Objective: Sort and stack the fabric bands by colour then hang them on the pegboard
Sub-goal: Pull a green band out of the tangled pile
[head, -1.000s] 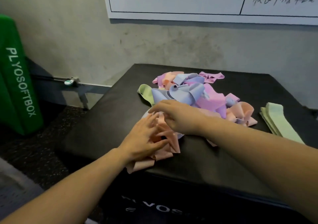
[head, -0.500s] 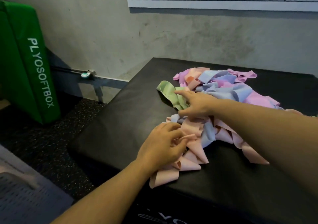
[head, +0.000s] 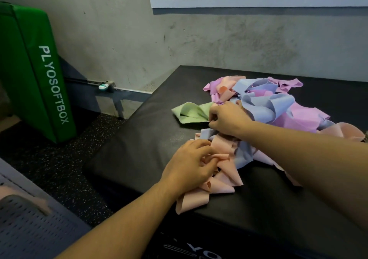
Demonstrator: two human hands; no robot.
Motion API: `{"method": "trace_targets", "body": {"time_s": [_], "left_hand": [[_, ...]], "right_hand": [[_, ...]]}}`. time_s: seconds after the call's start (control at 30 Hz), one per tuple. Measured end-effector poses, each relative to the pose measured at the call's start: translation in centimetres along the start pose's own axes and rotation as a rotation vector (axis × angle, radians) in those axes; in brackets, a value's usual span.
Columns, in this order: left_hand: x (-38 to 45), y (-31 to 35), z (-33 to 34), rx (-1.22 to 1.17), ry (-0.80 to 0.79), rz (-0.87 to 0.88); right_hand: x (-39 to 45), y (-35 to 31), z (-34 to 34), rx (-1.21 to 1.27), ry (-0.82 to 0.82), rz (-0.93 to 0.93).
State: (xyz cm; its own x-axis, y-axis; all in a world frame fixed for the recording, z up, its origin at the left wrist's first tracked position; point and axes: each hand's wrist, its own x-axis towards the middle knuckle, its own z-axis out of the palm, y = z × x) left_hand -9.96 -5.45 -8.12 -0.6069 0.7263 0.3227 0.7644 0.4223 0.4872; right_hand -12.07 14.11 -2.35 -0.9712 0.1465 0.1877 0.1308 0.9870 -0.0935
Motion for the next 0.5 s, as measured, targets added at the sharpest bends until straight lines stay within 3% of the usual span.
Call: {"method": "trace_targets", "body": {"time_s": [0.13, 0.33, 0.4, 0.5], "left_hand": [[0.0, -0.1, 0.2, 0.005, 0.026, 0.02], [-0.1, -0.1, 0.1, -0.022, 0.026, 0.007], [-0.2, -0.2, 0.2, -0.057, 0.035, -0.006], [-0.3, -0.1, 0.2, -0.034, 0.058, 0.022]], "right_hand": [[-2.0, 0.2, -2.0, 0.187, 0.021, -0.022], [-5.0, 1.3, -5.1, 0.864, 0.094, 0.053], [-6.2, 1.9, -6.3, 0.908, 0.095, 0.088], [-8.0, 2.8, -8.4, 0.766, 0.107, 0.105]]}}
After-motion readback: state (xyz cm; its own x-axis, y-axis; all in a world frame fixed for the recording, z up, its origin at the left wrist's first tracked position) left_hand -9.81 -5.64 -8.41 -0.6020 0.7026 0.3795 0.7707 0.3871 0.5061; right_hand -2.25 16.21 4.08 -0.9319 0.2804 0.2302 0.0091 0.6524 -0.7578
